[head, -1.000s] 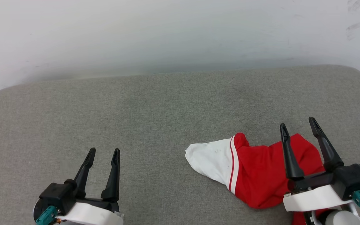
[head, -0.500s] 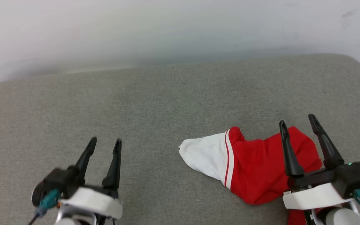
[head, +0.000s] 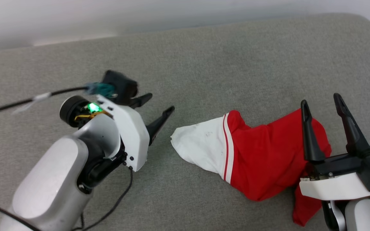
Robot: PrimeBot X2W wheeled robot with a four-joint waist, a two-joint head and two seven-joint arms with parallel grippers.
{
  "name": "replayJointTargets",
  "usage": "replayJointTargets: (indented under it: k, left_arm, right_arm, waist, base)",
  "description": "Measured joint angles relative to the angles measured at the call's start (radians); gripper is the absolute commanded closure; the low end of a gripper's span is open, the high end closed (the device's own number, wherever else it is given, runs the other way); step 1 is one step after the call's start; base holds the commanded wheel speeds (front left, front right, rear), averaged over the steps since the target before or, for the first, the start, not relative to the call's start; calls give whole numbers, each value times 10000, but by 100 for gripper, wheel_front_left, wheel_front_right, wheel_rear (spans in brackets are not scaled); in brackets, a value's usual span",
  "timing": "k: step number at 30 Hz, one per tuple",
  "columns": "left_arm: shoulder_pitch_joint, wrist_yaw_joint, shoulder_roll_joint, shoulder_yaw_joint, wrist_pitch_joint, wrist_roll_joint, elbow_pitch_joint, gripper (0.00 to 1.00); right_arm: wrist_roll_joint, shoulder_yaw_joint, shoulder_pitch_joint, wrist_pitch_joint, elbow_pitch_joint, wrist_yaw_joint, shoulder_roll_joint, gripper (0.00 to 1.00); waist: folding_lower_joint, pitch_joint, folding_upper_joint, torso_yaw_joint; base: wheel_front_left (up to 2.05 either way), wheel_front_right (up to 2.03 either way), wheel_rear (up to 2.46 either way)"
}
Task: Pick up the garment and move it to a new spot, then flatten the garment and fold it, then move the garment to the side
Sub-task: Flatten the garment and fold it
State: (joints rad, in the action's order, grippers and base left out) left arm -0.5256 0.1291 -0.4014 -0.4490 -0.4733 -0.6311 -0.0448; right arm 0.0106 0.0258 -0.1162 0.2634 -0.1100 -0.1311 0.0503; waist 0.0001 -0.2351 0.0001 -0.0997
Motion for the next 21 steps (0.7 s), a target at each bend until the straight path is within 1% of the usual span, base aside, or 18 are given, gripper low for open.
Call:
replayJointTargets:
  k: [2,3,4,9,11,16,17,18,19,20,21]
  left_arm:
    - [-687,0,-635,-882,-1124,-362,-17,0]
    - [-996,0,-886,-1244,-1574,-510,25,0]
    - [-1247,0,-1012,-1503,-1894,-690,79,0]
    - [-2082,0,-957,-2159,-2980,-1806,869,0]
    - [-2291,0,-945,-2347,-3166,-1937,1214,0]
    - [-2624,0,-1022,-2980,-3177,-1850,2054,0]
    - [-2637,0,-1225,-3536,-3141,-1808,2368,0]
    - [-2638,2,-1285,-3684,-3072,-1820,2406,0]
    - [-2640,2,-1313,-3800,-2995,-1860,2454,51]
    - [-2639,0,-1333,-3870,-2880,-1958,2522,92]
    - [-2638,0,-1352,-3931,-2750,-2040,2594,100]
  right_arm:
    - [-100,-69,-78,0,-50,0,4,0]
    - [-138,-102,-78,0,-58,0,2,0]
    - [-196,-115,-89,0,-56,0,4,0]
    - [-336,-58,-293,0,-59,0,4,0]
    - [-387,-69,-316,0,-59,0,4,0]
    - [-483,-113,-474,0,-88,0,4,0]
    - [-535,-125,-483,0,-88,0,4,0]
    - [-543,-128,-485,0,-86,0,4,0]
    - [-545,-140,-486,0,-86,0,4,0]
    - [-545,-163,-485,0,-84,0,4,0]
    - [-543,-180,-485,0,-82,0,4,0]
  waist:
    - [0,-237,0,-97]
    - [0,-351,0,-152]
    - [0,-461,0,-206]
    - [1,-962,0,-517]
    - [0,-1126,0,-652]
    - [0,-1434,0,-922]
    - [1,-1507,0,-1004]
    - [1,-1504,0,-1009]
    - [0,-1495,0,-1006]
    - [0,-1484,0,-996]
    - [0,-1466,0,-976]
  base:
    - [0,0,0]
    - [0,0,0]
    - [0,0,0]
    - [0,0,0]
    - [0,0,0]
    - [0,0,0]
    - [0,0,0]
    - [0,0,0]
    - [0,0,0]
    - [0,0,0]
    - [0,0,0]
